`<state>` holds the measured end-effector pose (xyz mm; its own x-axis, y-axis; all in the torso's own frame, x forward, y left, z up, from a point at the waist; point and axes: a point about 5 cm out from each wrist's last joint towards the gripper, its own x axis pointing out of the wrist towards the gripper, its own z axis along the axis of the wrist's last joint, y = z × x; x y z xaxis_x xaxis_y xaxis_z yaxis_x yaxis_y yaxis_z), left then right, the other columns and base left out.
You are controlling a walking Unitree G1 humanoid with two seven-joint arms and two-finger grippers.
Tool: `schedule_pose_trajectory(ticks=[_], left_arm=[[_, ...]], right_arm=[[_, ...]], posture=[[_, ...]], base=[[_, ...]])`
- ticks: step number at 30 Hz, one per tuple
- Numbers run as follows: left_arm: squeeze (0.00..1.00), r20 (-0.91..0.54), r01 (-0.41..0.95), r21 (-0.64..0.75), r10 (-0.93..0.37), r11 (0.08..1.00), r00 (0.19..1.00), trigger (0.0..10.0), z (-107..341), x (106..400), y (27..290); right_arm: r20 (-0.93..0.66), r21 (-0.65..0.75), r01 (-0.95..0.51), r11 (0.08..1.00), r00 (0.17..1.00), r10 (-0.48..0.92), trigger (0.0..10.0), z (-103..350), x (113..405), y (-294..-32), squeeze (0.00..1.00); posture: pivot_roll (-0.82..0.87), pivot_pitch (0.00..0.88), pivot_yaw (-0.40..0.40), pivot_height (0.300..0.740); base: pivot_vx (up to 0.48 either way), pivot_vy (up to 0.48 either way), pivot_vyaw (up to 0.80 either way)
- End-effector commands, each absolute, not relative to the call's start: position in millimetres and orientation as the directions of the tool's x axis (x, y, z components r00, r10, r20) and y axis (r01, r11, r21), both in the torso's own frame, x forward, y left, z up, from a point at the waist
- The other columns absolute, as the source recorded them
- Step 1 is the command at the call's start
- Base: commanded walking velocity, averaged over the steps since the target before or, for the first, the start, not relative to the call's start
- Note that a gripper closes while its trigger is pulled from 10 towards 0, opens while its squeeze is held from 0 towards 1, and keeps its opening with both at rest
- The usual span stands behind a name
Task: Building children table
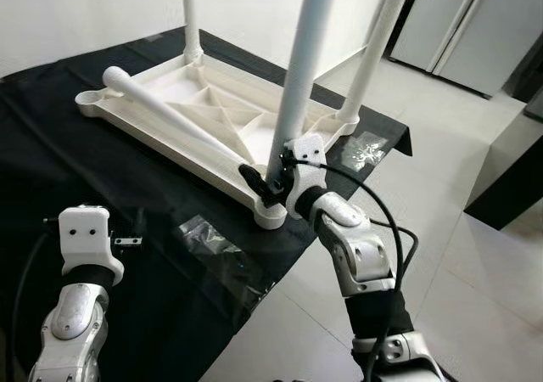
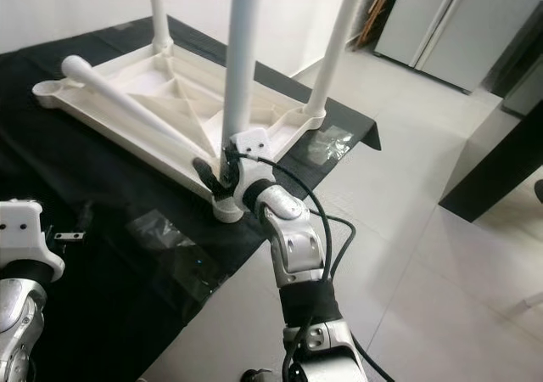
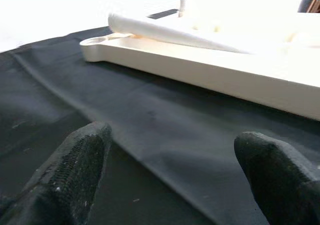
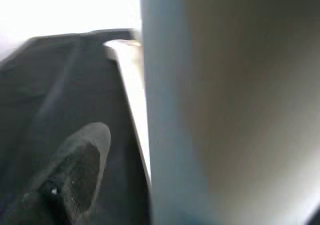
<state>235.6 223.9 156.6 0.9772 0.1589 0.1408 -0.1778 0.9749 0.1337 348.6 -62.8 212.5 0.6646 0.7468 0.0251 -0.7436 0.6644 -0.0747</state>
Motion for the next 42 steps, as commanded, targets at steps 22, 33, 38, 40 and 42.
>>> schedule_pose_trajectory(ticks=[22, 33, 38, 40, 42], left_arm=[[0.00, 0.114, -0.173, 0.168, 0.155, 0.971, 0.981, 10.0, 153.6, 220.2, 222.9], [0.00, 0.111, -0.171, 0.168, 0.154, 0.971, 0.982, 10.0, 154.6, 220.3, 223.3], [0.00, 0.113, -0.173, 0.167, 0.155, 0.971, 0.981, 10.0, 154.7, 221.9, 224.2], [0.00, 0.113, -0.173, 0.167, 0.155, 0.971, 0.981, 10.0, 154.8, 222.3, 224.3], [0.00, 0.117, -0.174, 0.170, 0.155, 0.970, 0.981, 10.0, 155.7, 224.5, 225.5]], right_arm=[[-0.221, -0.289, -0.957, -0.031, 0.035, 0.975, 0.0, 263.2, 370.4, -97.1, 0.00], [-0.176, -0.323, -0.943, 0.079, 0.142, 0.974, 0.0, 255.0, 375.2, -105.2, 0.00], [-0.078, -0.292, -0.910, 0.294, 0.329, 0.941, 0.0, 237.7, 375.8, -110.1, 0.00], [-0.053, -0.265, -0.902, 0.340, 0.366, 0.929, 0.0, 232.2, 374.3, -109.8, 0.00], [-0.075, -0.152, -0.687, 0.711, 0.725, 0.685, 0.0, 174.5, 352.2, -90.0, 0.00]], posture=[[0.02, 0.163, -0.119, 0.740], [0.01, 0.167, -0.117, 0.740], [-0.01, 0.165, -0.129, 0.740], [-0.01, 0.165, -0.129, 0.740], [-0.03, 0.154, -0.123, 0.740]], base=[[0.000, 0.000, 0.00], [0.000, 0.000, 0.00], [0.000, 0.000, 0.00], [0.000, 0.000, 0.00], [0.000, 0.000, 0.00]])
